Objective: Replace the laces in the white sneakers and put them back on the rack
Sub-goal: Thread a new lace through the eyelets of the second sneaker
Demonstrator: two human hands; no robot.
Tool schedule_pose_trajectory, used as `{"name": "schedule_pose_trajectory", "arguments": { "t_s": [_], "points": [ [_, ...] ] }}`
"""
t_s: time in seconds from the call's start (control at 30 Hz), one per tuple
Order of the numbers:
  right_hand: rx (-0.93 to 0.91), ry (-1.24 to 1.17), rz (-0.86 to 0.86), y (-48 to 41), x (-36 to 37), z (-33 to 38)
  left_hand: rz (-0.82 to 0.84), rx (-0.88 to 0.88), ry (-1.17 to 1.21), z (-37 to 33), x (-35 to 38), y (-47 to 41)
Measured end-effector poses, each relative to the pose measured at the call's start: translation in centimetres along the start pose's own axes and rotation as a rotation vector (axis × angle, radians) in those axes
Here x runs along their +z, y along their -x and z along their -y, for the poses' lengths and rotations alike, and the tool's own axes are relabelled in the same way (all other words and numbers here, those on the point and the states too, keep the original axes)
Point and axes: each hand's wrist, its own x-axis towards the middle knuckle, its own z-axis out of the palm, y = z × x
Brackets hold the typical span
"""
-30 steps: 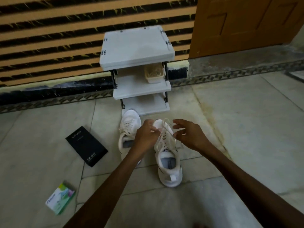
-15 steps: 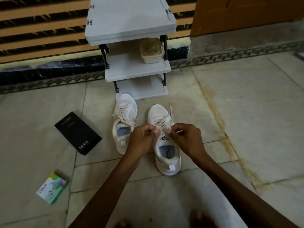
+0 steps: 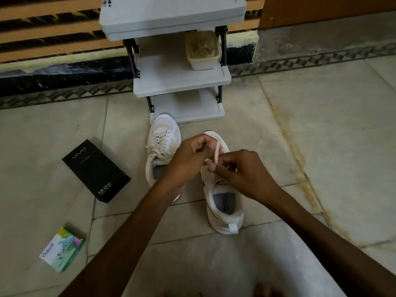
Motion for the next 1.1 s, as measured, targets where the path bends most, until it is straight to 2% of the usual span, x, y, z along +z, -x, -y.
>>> {"name": "schedule_pose_trajectory", "arguments": {
  "t_s": [0.13,0.27,0.33,0.4,0.57,0.67,0.73,0.8,0.87,1.0,1.03,1.1],
  "points": [
    [0.223,-0.178,-0.081,-0.1,-1.2,-0.5,0.053,-0.094,-0.148,2.2,0.1,-0.2],
    [0.371,-0.411,-0.049,-0.3,-1.8,-1.2,0.091,-0.063,-0.029,1.9,0.1,0.5],
    [0.368,-0.433,-0.025,-0.5,-1.8,-1.4,0.134,-0.045,-0.026,1.5,0.0,0.9],
    [0.357,-0.423,-0.014,-0.6,-1.9,-1.4,0.16,-0.045,-0.164,1.4,0.3,1.2],
    [0.241,-0.321,0.006,-0.4,-2.3,-1.2,0.028,-0.022,-0.41,1.7,1.9,0.9],
    [0.206,-0.323,-0.008,-0.1,-2.6,-1.5,-0.086,0.145,-0.748,1.6,2.8,0.6],
    [0.183,-0.335,-0.01,0.1,-2.4,-1.5,-0.188,0.215,-0.873,1.9,3.3,0.8],
    [0.184,-0.346,-0.018,0.2,-2.2,-1.7,-0.218,0.223,-0.839,2.3,3.4,0.9],
    [0.223,-0.403,-0.035,0.3,-2.1,-2.1,-0.173,0.152,-0.706,2.7,2.9,0.9],
    [0.289,-0.525,-0.012,0.4,-2.1,-2.5,0.034,-0.094,-0.23,2.1,1.3,1.0],
    [0.287,-0.546,-0.002,0.4,-2.0,-2.5,0.052,-0.115,-0.187,2.1,0.9,1.0],
    [0.277,-0.585,0.022,0.4,-1.9,-2.3,0.015,-0.112,-0.278,2.1,0.7,1.2]
  ]
}}
